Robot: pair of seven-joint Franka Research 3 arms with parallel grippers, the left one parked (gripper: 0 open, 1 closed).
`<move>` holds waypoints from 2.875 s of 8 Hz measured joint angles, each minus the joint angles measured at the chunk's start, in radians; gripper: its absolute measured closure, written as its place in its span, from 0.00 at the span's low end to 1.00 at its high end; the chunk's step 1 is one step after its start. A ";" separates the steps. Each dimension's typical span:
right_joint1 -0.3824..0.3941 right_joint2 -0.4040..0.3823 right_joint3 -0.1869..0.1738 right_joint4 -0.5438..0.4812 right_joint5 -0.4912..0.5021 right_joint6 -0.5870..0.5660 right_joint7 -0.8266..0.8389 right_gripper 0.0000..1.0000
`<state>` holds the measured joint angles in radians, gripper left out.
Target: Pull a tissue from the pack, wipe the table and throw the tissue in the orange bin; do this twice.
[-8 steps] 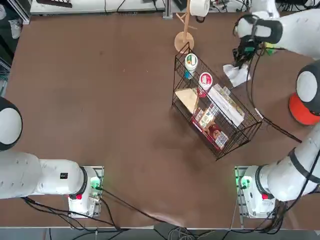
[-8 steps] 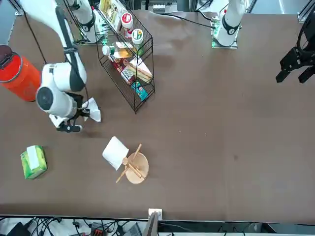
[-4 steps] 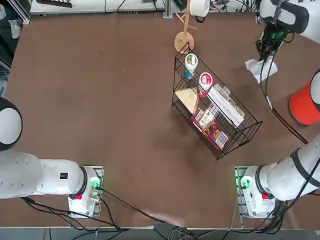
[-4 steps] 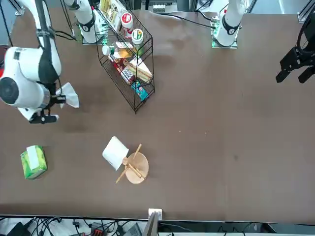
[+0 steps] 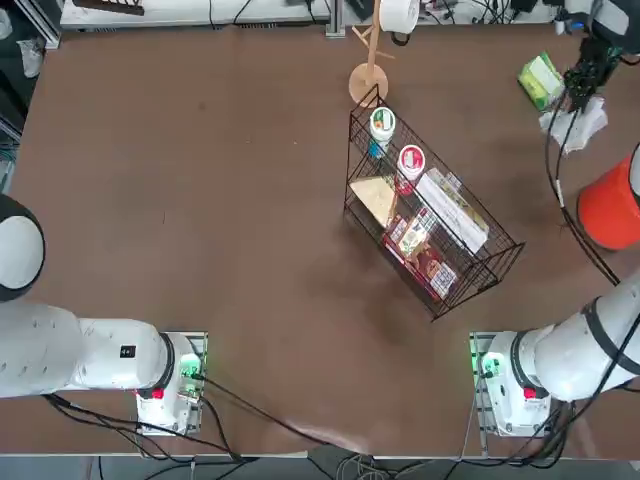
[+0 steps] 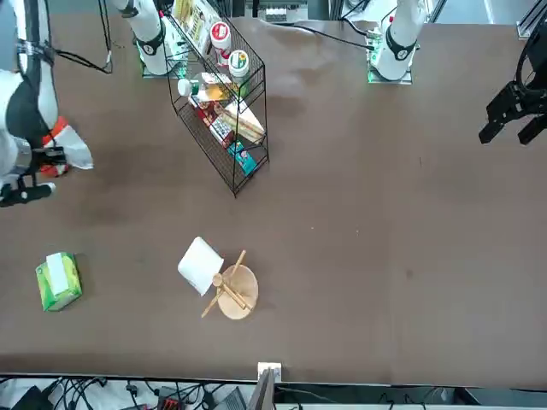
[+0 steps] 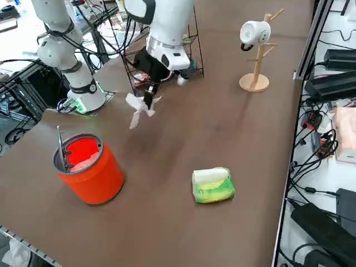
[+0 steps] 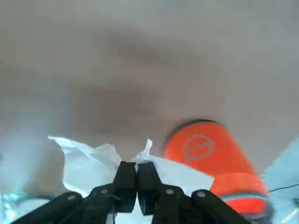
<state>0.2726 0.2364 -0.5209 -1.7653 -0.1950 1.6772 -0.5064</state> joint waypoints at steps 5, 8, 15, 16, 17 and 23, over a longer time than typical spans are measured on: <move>-0.121 0.001 -0.075 0.021 -0.047 -0.066 -0.355 0.96; -0.130 0.001 -0.125 0.040 -0.079 -0.084 -0.458 0.96; -0.226 0.058 -0.132 -0.003 -0.085 0.045 -0.604 0.96; -0.226 0.067 -0.130 -0.018 -0.076 0.068 -0.604 0.96; -0.226 0.075 -0.128 -0.027 -0.057 0.075 -0.604 0.96; -0.228 0.084 -0.127 -0.053 -0.037 0.097 -0.610 0.41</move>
<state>0.0446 0.3208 -0.6478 -1.8180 -0.2322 1.7742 -1.1165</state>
